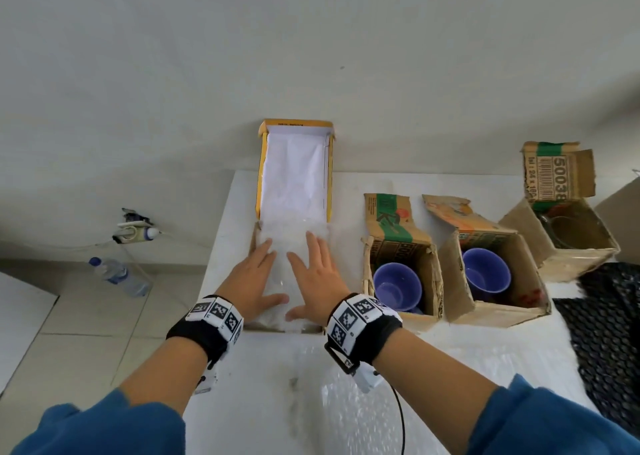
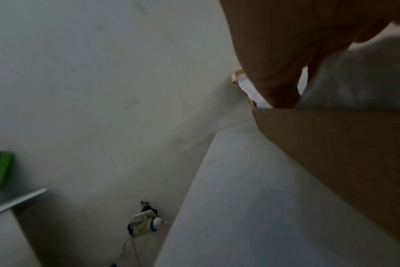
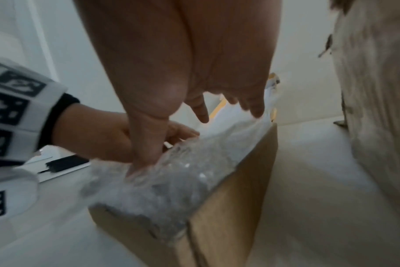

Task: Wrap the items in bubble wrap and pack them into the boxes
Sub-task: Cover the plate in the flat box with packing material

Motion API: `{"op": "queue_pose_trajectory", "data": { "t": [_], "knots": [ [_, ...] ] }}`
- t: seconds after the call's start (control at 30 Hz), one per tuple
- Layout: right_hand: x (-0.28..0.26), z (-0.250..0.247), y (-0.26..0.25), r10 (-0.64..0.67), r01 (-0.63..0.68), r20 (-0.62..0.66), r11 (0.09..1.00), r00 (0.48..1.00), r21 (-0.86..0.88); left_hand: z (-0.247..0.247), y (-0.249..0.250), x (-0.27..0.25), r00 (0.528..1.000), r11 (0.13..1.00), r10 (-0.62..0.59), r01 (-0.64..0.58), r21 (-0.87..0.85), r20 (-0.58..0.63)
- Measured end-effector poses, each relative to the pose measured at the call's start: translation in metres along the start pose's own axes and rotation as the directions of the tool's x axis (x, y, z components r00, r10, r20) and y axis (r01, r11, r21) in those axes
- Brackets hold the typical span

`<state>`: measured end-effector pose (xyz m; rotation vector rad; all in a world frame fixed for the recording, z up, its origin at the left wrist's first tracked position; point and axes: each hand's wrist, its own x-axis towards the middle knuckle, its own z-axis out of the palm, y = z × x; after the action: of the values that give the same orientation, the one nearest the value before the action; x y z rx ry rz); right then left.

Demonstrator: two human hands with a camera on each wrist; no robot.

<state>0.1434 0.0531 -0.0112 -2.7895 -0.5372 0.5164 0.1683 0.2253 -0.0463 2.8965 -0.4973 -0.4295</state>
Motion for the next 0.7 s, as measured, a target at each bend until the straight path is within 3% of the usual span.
{"op": "queue_pose_trajectory", "data": {
  "t": [0.1,0.23,0.4,0.57,0.7],
  "knots": [
    [0.010,0.003,0.005,0.073,-0.076,0.163,0.997,0.984,0.014,-0.001,-0.002,-0.002,0.988,0.996,0.076,-0.080,0.026,0.137],
    [0.024,0.004,0.006,0.114,-0.100,0.210,0.992,0.971,-0.076,-0.004,-0.010,0.001,0.963,0.979,0.131,-0.164,0.123,0.236],
    [0.033,0.009,0.001,0.141,-0.080,0.179,0.947,0.974,-0.313,0.007,0.002,0.007,0.987,0.960,0.083,-0.116,0.256,0.136],
    [0.031,0.006,0.006,0.134,-0.079,0.184,0.957,0.974,-0.281,0.011,0.008,0.004,0.995,0.925,-0.002,-0.036,0.379,0.099],
    [0.026,-0.005,0.017,0.130,-0.066,0.182,0.944,0.975,-0.322,0.002,0.001,0.004,0.990,0.922,0.014,-0.066,0.380,0.138]
  ]
}}
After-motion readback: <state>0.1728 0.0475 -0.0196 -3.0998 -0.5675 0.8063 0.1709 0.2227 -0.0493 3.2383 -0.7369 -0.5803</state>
